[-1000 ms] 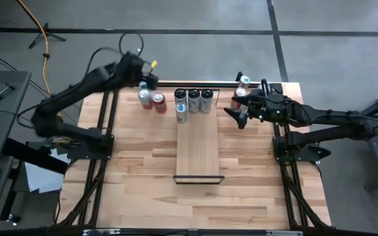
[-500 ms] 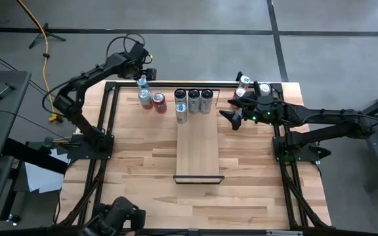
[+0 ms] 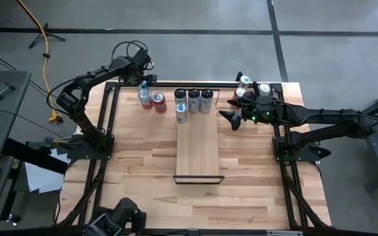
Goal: Place canned beverage on shelf
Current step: Put the top left blue soda can on the shelf aligned with the other blue soda can
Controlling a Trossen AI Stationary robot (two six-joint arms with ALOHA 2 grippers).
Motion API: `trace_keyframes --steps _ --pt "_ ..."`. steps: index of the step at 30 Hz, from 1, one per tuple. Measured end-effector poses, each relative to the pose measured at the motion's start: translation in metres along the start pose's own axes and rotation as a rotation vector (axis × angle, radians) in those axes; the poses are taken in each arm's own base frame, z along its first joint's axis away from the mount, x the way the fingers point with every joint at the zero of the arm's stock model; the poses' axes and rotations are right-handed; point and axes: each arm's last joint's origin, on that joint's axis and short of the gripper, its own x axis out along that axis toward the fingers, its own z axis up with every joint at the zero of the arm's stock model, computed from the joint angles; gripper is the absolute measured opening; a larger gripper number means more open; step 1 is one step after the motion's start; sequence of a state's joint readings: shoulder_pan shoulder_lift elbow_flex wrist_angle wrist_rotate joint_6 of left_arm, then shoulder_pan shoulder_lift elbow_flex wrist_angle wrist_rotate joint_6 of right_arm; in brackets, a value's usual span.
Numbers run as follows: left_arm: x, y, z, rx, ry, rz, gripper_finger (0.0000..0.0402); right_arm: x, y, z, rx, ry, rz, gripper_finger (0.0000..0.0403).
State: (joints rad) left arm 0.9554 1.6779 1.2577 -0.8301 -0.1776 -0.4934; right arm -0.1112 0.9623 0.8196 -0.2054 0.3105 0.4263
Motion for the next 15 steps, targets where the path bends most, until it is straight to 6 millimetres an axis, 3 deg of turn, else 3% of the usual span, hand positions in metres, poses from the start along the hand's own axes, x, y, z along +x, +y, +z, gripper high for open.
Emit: trace_keyframes --steps 5,12,15 --pt "0.0047 -0.0005 -0.0034 0.003 0.001 0.0 0.0308 0.0 0.0 0.0 0.002 0.0 0.0 0.0339" --pt "0.0017 -0.006 -0.0036 0.013 -0.036 -0.01 0.0195 0.0 0.0 0.0 0.003 0.0 0.0 0.0339" --pt "-0.0047 -0.0067 -0.0025 0.01 -0.063 -0.036 0.0184 0.0 0.0 0.0 0.015 0.0 0.0 0.0339"
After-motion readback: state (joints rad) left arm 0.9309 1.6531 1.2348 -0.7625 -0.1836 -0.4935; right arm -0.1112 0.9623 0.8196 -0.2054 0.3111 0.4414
